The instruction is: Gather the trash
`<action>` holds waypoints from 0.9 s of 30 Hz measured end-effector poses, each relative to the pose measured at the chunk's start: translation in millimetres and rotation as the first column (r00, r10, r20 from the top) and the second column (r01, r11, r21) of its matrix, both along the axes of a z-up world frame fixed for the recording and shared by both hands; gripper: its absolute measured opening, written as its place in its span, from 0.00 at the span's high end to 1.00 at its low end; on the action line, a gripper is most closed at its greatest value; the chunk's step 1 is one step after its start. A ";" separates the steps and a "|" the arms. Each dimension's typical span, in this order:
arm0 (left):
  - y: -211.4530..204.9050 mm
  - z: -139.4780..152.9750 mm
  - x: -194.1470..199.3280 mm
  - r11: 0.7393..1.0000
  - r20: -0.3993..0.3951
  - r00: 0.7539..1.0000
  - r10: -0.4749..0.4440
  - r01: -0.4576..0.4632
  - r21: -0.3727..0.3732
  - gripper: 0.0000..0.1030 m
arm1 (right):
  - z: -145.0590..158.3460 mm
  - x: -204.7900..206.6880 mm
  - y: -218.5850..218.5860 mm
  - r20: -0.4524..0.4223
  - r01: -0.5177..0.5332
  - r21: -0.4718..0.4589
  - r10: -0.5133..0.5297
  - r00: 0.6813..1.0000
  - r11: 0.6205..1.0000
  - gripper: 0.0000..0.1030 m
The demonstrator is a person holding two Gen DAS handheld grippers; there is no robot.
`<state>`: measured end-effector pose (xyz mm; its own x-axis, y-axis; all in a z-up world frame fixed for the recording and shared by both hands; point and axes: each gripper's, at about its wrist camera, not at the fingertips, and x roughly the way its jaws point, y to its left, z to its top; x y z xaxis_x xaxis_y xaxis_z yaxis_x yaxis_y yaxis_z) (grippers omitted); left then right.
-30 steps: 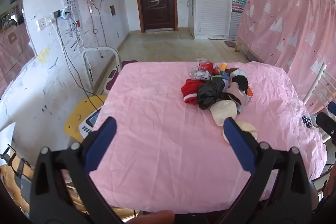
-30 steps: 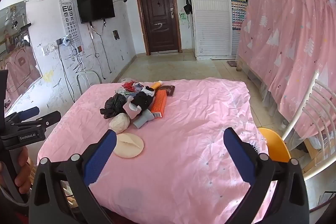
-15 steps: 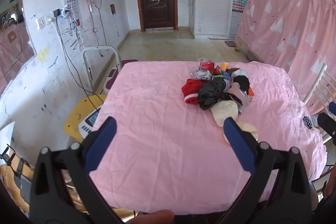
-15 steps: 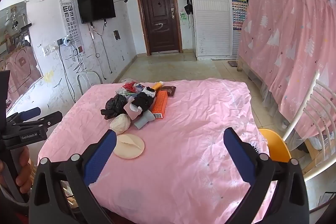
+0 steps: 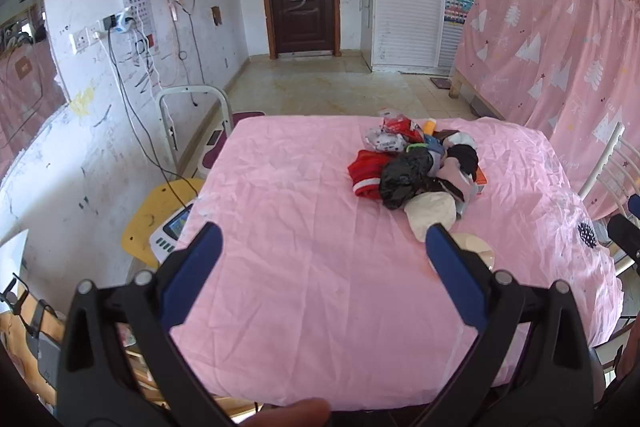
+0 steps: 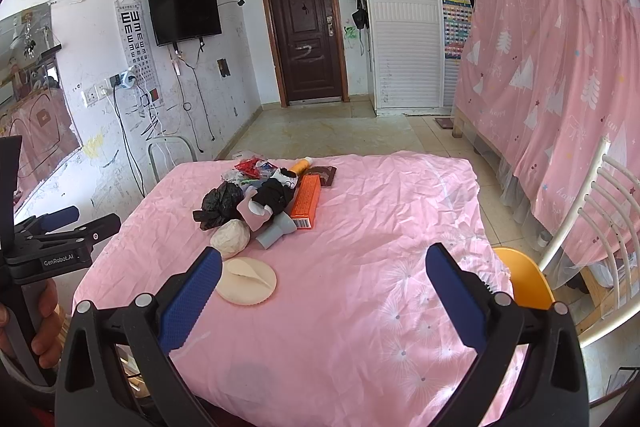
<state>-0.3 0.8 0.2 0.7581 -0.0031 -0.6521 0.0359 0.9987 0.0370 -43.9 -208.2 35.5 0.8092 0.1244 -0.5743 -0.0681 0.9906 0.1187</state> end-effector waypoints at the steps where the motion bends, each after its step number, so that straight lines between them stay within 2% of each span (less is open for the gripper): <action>1: -0.1 0.0 0.0 1.000 -0.001 1.000 0.000 0.000 0.000 0.06 | -0.1 0.4 0.2 -0.001 0.000 0.000 0.000 1.000 1.000 0.11; 27: 0.0 -0.2 0.5 1.000 -0.004 1.000 0.000 0.000 0.000 0.06 | 2.6 2.8 2.0 0.004 -0.008 -0.003 0.008 1.000 1.000 0.11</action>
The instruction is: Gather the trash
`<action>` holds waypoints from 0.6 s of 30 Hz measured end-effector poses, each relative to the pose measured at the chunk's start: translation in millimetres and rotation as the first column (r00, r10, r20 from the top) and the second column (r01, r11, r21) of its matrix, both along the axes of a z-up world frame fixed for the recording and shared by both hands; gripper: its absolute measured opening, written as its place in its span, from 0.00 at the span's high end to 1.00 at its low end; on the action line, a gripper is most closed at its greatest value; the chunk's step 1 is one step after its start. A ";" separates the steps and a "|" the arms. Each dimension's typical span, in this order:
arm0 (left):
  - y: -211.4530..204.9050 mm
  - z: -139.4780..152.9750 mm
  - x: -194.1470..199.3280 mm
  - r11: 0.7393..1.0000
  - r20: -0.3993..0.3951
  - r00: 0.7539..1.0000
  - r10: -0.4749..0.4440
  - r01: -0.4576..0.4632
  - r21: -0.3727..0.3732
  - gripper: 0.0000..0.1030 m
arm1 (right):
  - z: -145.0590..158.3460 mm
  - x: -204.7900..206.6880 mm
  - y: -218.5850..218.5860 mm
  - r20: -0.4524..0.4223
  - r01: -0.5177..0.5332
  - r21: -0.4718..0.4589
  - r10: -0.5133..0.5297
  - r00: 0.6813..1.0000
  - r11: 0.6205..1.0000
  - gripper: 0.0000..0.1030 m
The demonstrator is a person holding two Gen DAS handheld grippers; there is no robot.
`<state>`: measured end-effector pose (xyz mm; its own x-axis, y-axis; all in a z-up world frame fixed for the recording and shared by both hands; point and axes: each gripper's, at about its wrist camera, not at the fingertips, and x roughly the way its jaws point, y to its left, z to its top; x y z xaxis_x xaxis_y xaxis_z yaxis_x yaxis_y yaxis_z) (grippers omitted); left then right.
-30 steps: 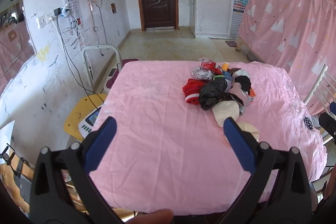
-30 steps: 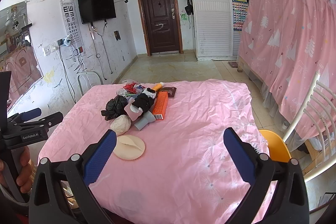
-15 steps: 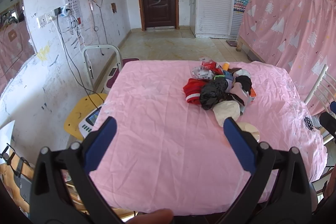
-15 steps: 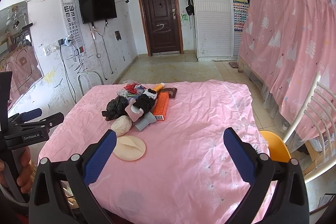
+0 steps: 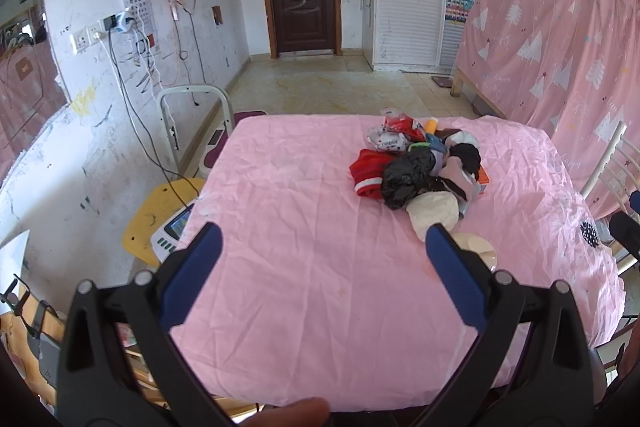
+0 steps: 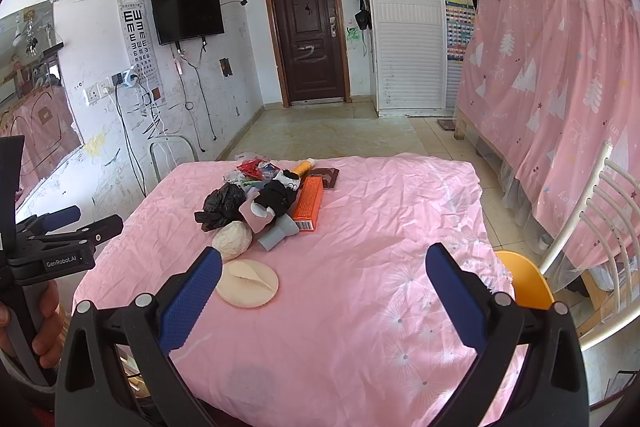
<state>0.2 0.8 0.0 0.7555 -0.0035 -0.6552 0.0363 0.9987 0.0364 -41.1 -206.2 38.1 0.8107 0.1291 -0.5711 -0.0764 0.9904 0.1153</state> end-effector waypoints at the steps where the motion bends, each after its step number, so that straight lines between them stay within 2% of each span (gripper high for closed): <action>1: -0.1 0.0 0.0 1.000 0.000 1.000 0.000 0.000 0.000 0.06 | -0.4 0.6 -0.8 0.000 0.001 0.001 -0.001 1.000 1.000 0.11; 18: 1.4 -2.8 2.0 1.000 -0.003 1.000 -0.001 0.001 0.002 0.06 | -0.4 1.1 0.3 0.002 -0.007 -0.003 0.007 1.000 1.000 0.11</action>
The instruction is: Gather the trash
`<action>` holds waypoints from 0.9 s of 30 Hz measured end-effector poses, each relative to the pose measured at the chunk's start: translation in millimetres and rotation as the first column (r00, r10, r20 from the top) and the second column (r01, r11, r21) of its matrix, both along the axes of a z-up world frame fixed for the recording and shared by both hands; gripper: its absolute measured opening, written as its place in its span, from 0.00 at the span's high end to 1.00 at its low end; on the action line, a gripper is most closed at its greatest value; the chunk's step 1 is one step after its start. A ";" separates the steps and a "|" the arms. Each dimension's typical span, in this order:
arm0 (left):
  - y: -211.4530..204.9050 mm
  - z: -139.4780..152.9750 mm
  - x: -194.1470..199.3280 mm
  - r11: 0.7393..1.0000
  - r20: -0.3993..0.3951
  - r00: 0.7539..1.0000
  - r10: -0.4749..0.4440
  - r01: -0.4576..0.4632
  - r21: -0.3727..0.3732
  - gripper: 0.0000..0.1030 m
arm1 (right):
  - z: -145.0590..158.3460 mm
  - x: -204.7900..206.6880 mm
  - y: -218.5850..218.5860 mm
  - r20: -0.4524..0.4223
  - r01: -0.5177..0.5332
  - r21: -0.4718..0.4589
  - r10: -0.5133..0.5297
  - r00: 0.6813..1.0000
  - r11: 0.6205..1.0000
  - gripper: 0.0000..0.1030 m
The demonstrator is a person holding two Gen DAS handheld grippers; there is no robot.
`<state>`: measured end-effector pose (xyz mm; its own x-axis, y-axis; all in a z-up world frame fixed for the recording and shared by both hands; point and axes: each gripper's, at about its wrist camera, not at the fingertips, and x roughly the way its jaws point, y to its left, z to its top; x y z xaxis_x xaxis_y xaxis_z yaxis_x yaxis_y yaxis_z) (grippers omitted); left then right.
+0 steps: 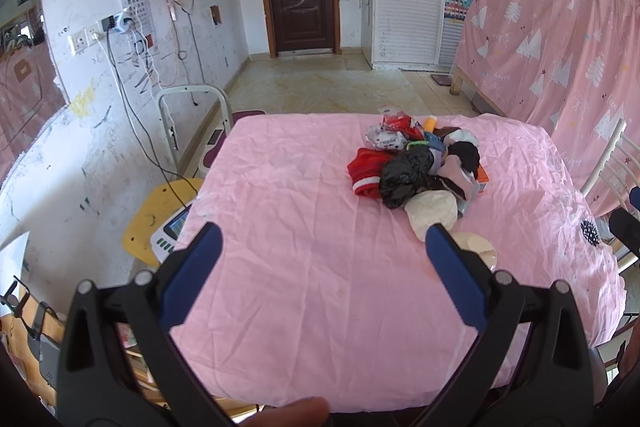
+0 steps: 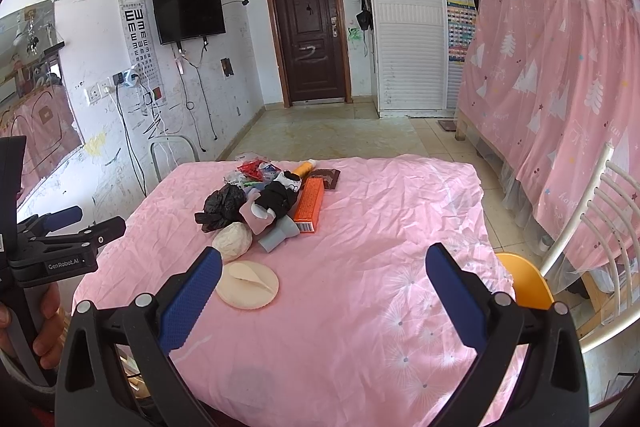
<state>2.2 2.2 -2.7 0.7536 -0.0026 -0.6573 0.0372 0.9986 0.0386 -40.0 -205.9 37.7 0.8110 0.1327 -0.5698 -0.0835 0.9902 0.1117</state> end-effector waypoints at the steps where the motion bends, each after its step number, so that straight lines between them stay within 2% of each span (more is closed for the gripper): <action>1: -0.6 0.3 -0.1 1.000 0.001 1.000 0.001 -0.001 0.000 0.06 | -0.2 0.3 0.0 0.000 -0.001 0.000 0.001 1.000 1.000 0.11; 19: 2.7 -0.5 0.3 1.000 -0.006 1.000 0.000 0.000 0.004 0.06 | -3.2 4.1 0.7 -0.007 -0.006 -0.002 0.006 1.000 1.000 0.11; 27: -3.6 -19.2 11.8 0.999 -0.061 0.997 -0.037 0.036 -0.004 0.06 | -29.2 23.7 8.0 -0.098 -0.075 -0.003 0.075 0.992 0.997 0.11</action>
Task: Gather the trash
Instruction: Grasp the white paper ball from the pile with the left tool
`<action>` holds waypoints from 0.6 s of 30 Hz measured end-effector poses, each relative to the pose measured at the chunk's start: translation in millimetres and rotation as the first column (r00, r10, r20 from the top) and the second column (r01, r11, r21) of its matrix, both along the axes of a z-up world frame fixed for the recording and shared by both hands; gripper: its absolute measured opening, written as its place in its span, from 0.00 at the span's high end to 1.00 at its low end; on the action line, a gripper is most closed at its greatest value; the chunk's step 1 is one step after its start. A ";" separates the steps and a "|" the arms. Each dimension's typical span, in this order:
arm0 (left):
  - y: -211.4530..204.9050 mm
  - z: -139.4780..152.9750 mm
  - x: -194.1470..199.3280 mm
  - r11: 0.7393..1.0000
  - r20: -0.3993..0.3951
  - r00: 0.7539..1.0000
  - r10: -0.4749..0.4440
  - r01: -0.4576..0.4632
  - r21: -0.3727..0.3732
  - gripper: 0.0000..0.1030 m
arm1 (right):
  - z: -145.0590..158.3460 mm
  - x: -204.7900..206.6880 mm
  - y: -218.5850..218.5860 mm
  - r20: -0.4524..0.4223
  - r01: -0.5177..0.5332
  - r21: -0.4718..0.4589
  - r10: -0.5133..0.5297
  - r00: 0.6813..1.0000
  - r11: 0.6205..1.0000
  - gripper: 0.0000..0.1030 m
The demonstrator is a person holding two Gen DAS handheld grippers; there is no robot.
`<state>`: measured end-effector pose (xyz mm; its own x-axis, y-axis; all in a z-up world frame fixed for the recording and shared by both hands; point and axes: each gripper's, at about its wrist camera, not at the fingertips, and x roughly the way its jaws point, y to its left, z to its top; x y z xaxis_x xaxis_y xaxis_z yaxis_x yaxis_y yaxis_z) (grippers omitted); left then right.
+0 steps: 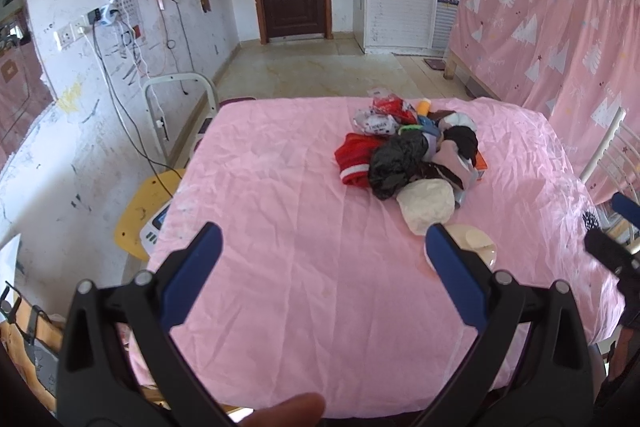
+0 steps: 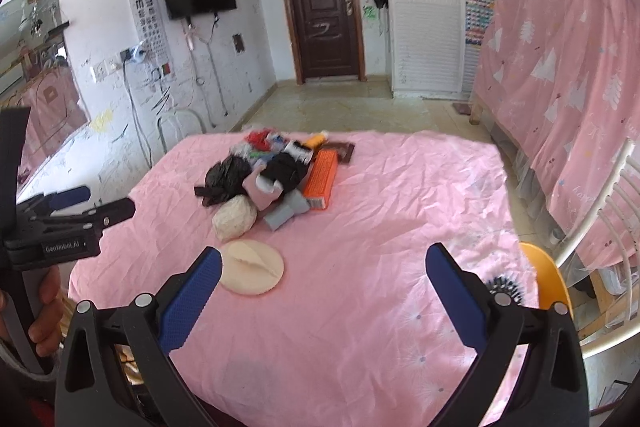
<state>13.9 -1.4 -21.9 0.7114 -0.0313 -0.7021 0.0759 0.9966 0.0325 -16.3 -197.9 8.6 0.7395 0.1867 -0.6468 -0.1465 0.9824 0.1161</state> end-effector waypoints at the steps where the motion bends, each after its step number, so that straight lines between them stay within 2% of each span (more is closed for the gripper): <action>1: -0.9 -2.5 1.3 1.000 -0.011 1.000 -0.010 0.010 -0.003 0.06 | -6.5 3.4 2.6 -0.023 -0.019 0.000 0.019 1.000 1.000 0.11; 10: -23.3 -24.6 38.2 0.995 -0.121 0.988 -0.094 0.089 -0.050 0.06 | -40.3 29.3 23.1 -0.127 -0.141 0.034 0.144 0.981 0.989 0.11; 18: -45.3 -44.6 79.8 0.982 -0.218 0.961 -0.169 0.145 -0.121 0.06 | -57.4 51.8 37.7 -0.196 -0.205 0.044 0.210 0.958 0.978 0.11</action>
